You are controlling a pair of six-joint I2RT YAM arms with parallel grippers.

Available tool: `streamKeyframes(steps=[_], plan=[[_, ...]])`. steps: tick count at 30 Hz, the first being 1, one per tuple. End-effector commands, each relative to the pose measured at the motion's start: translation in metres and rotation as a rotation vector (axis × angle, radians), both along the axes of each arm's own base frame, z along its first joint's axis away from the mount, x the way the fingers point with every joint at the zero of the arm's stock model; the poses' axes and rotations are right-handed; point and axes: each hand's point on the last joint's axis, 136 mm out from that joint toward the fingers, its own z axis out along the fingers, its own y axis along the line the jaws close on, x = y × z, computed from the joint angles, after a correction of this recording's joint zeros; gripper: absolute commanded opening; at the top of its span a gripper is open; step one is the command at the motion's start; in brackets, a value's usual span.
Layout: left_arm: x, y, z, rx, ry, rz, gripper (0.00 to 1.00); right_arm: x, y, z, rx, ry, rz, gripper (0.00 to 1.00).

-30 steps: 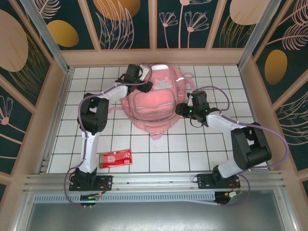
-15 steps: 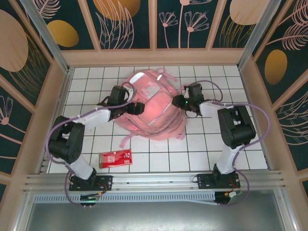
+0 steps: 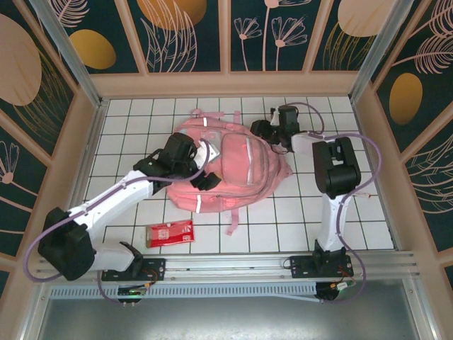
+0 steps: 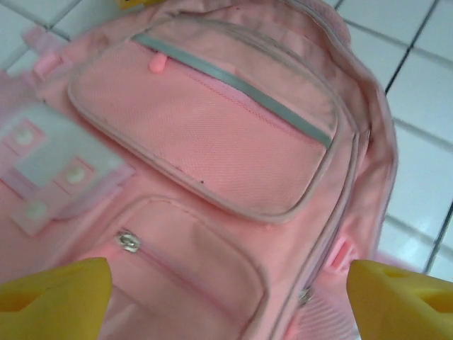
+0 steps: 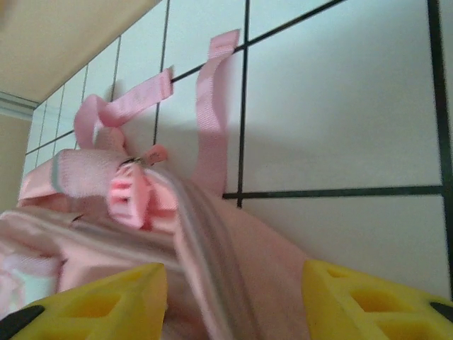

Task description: Pack the student bag

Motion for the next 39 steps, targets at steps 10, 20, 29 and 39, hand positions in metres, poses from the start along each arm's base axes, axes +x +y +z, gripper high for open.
streamKeyframes(steps=[10,20,29,39], plan=[[0.01,0.05,-0.105,0.556,-0.221,-0.293,0.83,-0.174,-0.005,0.059,-0.044,-0.032,0.103,0.59],[0.015,0.006,-0.05,0.232,-0.022,-0.112,0.05,-0.247,0.046,0.048,-0.045,0.083,0.276,0.53],[-0.003,-0.027,-0.024,0.017,0.14,-0.142,0.0,-0.255,0.086,0.059,-0.113,0.025,0.184,0.53],[-0.007,-0.036,-0.022,-0.052,0.18,-0.144,0.0,-0.231,0.112,0.053,-0.229,-0.023,0.127,0.33]])
